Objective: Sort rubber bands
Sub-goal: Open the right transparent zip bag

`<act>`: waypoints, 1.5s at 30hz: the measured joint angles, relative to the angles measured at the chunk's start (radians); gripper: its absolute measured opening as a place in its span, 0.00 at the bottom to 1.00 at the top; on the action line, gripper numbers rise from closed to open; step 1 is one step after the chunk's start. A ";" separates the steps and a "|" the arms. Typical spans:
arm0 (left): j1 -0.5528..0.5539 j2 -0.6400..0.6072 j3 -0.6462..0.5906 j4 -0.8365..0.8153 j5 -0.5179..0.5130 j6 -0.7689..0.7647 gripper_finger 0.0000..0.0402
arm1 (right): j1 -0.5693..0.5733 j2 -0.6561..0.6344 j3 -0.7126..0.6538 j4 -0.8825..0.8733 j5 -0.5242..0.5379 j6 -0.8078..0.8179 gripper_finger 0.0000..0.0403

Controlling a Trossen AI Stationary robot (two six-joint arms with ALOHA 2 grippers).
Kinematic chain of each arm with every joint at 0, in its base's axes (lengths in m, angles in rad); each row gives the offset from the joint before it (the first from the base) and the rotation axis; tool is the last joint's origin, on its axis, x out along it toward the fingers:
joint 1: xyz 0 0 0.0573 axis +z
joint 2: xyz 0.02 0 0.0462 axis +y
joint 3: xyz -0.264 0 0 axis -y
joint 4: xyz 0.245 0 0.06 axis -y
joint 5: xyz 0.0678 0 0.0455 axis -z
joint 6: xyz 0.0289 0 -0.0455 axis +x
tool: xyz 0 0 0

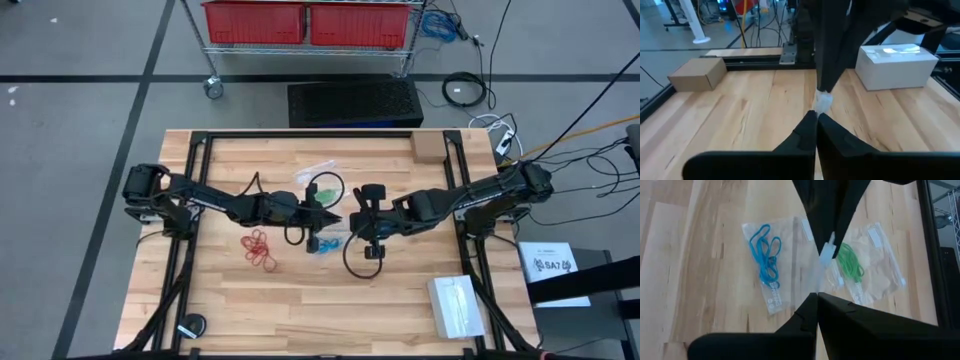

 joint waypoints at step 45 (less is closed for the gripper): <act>0.004 -0.001 -0.001 -0.007 0.000 0.100 0.00 | -0.068 0.020 0.000 0.140 -0.106 0.191 0.17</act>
